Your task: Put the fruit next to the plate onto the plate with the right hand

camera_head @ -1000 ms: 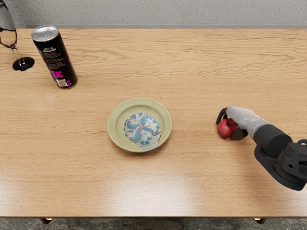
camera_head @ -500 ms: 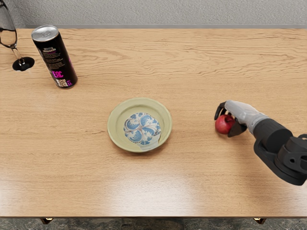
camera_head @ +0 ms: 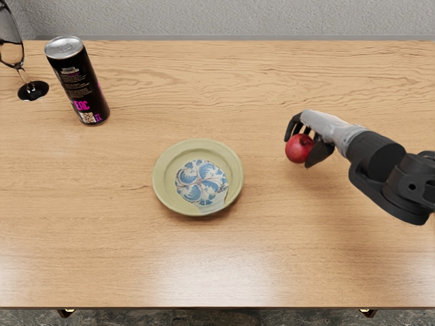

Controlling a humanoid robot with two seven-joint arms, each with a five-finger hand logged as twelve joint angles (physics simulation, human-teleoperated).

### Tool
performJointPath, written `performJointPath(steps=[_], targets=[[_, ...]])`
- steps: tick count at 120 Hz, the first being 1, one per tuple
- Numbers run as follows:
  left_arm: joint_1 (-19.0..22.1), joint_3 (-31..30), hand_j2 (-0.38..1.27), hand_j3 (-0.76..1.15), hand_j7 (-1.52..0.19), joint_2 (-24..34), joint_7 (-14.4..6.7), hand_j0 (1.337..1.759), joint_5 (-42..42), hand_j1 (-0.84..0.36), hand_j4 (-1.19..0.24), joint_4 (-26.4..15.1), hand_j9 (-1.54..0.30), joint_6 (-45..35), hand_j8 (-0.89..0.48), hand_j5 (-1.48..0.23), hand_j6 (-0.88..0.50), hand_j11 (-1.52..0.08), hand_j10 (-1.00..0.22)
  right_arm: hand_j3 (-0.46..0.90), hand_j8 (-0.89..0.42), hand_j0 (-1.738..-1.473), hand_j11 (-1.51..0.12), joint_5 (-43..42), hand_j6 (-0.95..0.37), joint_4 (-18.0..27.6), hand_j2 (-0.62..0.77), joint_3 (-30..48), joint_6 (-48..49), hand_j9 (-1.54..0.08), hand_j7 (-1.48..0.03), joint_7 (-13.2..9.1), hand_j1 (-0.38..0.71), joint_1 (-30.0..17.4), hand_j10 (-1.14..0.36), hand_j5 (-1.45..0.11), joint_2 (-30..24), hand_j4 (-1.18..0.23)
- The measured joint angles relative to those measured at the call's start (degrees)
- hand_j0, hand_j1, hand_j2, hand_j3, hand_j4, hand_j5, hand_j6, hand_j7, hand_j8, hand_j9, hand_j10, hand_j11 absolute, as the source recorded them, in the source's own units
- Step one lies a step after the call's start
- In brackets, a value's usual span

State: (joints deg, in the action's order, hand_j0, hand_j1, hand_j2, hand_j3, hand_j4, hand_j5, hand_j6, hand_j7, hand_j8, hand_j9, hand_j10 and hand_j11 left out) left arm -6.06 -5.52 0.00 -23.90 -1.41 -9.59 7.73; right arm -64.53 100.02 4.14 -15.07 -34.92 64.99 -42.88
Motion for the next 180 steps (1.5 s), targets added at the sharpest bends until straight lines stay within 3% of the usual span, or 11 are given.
performJointPath(steps=[38,88,104,131,162,167,180], targets=[[0.0,0.0,0.0,0.0,-0.01,0.0,0.0,1.658,0.0,0.34,-0.01,0.0,-0.01,0.0,-0.01,-0.01,-0.01,-0.01,-0.01,0.0,-0.45,-1.654,-0.99,7.8,-0.41,0.0,0.25,3.0,3.3,-0.98,-0.92,0.0,0.25,6.8,-0.67,-0.97,4.3,-0.53],[1.3,0.0,0.0,0.0,-0.01,0.0,0.0,1.658,0.0,0.34,-0.01,0.0,-0.01,0.0,-0.01,-0.01,-0.01,-0.01,-0.01,0.0,-0.37,-1.656,-1.03,15.5,-0.33,-3.0,0.34,3.5,3.9,-1.02,-0.98,-0.1,0.33,14.0,-0.72,-1.07,15.3,-0.42],[1.4,0.0,0.0,0.0,-0.01,0.0,0.0,1.658,0.0,0.34,-0.01,0.0,-0.01,0.0,-0.01,-0.01,-0.01,-0.01,-0.01,0.0,-0.37,-1.656,-1.05,16.0,-0.33,-5.7,0.34,3.2,4.0,-1.04,-1.0,0.0,0.33,14.4,-0.74,-1.09,19.2,-0.41],[2.0,0.0,0.0,0.0,-0.01,0.0,0.0,1.658,0.0,0.34,-0.01,0.0,-0.01,0.0,-0.01,-0.01,-0.01,-0.01,-0.01,0.0,-0.4,-1.652,-1.09,15.3,-0.36,-7.5,0.21,2.4,3.8,-1.09,-1.04,0.0,0.23,12.2,-0.77,-1.13,22.5,-0.46],[2.0,0.0,0.0,0.0,-0.01,0.0,0.0,1.658,0.0,0.34,-0.01,0.0,-0.01,0.0,-0.01,-0.01,-0.01,-0.01,-0.01,0.0,-0.41,-1.65,-1.11,14.8,-0.38,-7.9,0.17,1.9,3.6,-1.11,-1.06,0.0,0.19,9.3,-0.79,-1.14,23.8,-0.48],[2.0,0.0,0.0,0.0,-0.01,0.0,0.0,1.658,0.0,0.34,-0.01,0.0,-0.01,0.0,-0.01,-0.01,-0.01,-0.01,-0.01,0.0,-0.41,-1.651,-1.07,14.6,-0.38,-7.8,0.16,1.8,3.6,-1.06,-1.02,-0.1,0.19,9.1,-0.76,-1.1,23.8,-0.48],[2.0,0.0,0.0,0.0,-0.01,0.0,0.0,1.658,0.0,0.34,-0.01,0.0,-0.01,0.0,-0.01,-0.01,-0.01,-0.01,-0.01,0.0,-0.29,-1.654,-0.69,13.6,-0.27,-7.8,0.08,1.8,3.3,-0.68,-0.66,-0.1,0.02,9.0,-0.49,-0.7,23.7,-0.33]])
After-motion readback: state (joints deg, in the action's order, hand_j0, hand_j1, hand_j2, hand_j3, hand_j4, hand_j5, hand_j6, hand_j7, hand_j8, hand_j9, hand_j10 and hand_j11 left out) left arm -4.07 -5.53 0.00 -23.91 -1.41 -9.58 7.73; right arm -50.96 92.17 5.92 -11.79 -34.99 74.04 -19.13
